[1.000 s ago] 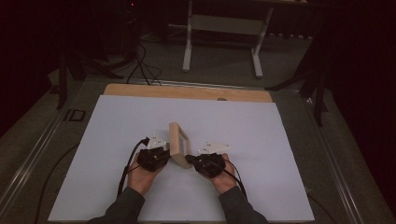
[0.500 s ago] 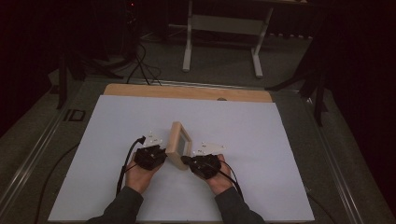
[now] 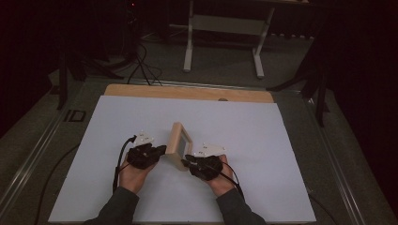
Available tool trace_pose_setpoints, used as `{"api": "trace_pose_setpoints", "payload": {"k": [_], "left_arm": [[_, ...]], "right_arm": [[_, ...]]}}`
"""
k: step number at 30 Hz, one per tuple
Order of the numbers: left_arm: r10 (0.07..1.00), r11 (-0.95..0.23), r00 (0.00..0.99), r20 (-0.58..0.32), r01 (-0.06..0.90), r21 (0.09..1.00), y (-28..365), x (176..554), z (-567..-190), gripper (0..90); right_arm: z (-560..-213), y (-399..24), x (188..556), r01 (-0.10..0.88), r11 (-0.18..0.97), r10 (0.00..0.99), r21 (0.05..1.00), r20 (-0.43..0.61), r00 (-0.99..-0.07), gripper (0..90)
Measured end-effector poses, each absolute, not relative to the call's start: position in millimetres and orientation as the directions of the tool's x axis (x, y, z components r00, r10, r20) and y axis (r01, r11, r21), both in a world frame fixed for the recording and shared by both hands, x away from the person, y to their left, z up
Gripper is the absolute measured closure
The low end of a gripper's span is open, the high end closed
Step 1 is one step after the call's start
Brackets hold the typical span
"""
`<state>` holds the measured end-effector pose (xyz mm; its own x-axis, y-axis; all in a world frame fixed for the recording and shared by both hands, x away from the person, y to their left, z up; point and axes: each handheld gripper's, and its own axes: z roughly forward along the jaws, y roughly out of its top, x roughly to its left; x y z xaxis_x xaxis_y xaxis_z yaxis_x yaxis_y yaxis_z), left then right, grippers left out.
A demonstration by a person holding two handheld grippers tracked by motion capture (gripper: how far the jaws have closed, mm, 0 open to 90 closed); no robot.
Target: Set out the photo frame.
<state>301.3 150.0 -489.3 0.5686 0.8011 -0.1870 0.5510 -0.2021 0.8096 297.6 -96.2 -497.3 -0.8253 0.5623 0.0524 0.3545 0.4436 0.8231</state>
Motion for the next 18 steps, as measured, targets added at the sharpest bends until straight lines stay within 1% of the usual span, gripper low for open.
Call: {"api": "trace_pose_setpoints", "payload": {"k": [7, 10, 18], "left_arm": [[0.814, -0.159, 0.543, -0.204, 0.547, 0.822, 161, 298, -483, 77.2], [0.817, -0.149, 0.538, -0.208, 0.545, 0.825, 164, 297, -481, 74.4], [0.814, -0.131, 0.540, -0.214, 0.529, 0.839, 169, 293, -476, 62.3]], "right_arm": [[-497, -101, 298, 0.367, 0.432, 0.571, 0.824, 0.065, -0.818, 62.8], [-497, -103, 299, 0.364, 0.431, 0.570, 0.826, 0.064, -0.819, 61.0], [-498, -106, 300, 0.374, 0.435, 0.579, 0.819, 0.065, -0.813, 58.5]]}}
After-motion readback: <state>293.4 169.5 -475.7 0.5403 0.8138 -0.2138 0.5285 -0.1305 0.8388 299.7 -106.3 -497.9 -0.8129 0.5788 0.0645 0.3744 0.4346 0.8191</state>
